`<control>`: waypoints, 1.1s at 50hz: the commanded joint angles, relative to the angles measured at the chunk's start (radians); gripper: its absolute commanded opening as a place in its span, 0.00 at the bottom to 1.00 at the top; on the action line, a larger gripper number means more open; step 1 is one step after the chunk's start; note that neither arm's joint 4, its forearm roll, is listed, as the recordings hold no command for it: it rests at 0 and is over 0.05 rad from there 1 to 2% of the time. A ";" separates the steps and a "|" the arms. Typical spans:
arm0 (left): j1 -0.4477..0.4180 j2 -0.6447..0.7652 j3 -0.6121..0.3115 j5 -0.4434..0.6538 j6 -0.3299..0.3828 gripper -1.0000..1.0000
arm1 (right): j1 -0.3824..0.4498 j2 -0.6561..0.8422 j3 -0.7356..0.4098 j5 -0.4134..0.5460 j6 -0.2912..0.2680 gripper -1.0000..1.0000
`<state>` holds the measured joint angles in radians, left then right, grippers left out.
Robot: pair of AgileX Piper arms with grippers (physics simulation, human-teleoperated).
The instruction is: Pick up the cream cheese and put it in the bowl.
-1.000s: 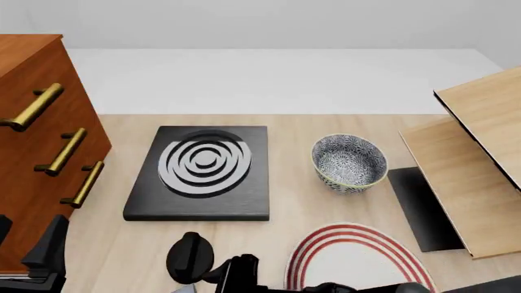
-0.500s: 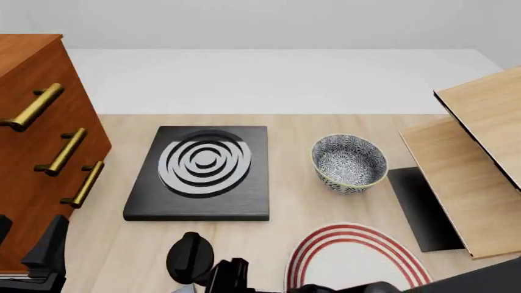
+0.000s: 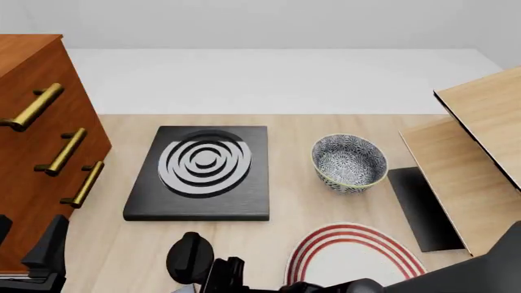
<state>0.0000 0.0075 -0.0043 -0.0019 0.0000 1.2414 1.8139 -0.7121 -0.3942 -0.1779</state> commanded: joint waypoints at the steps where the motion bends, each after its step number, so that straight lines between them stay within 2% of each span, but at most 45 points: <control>1: 0.000 0.000 0.000 0.000 0.000 1.00 | 0.004 0.026 -0.013 -0.009 0.003 1.00; 20: 0.000 0.000 0.000 0.000 0.000 1.00 | 0.005 0.032 -0.022 -0.001 -0.003 1.00; 21: 0.000 0.000 0.000 0.000 0.000 1.00 | 0.003 0.033 -0.023 0.000 -0.007 0.00; 41: 0.000 0.000 0.000 0.000 0.000 1.00 | 0.035 -0.002 -0.013 0.024 -0.027 0.00; 55: 0.000 0.000 0.000 0.000 0.000 1.00 | 0.043 -0.113 0.016 0.069 -0.054 0.00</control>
<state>0.0000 0.0075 -0.0043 -0.0019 0.0000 1.2764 1.7661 -0.7084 -0.3512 -0.2289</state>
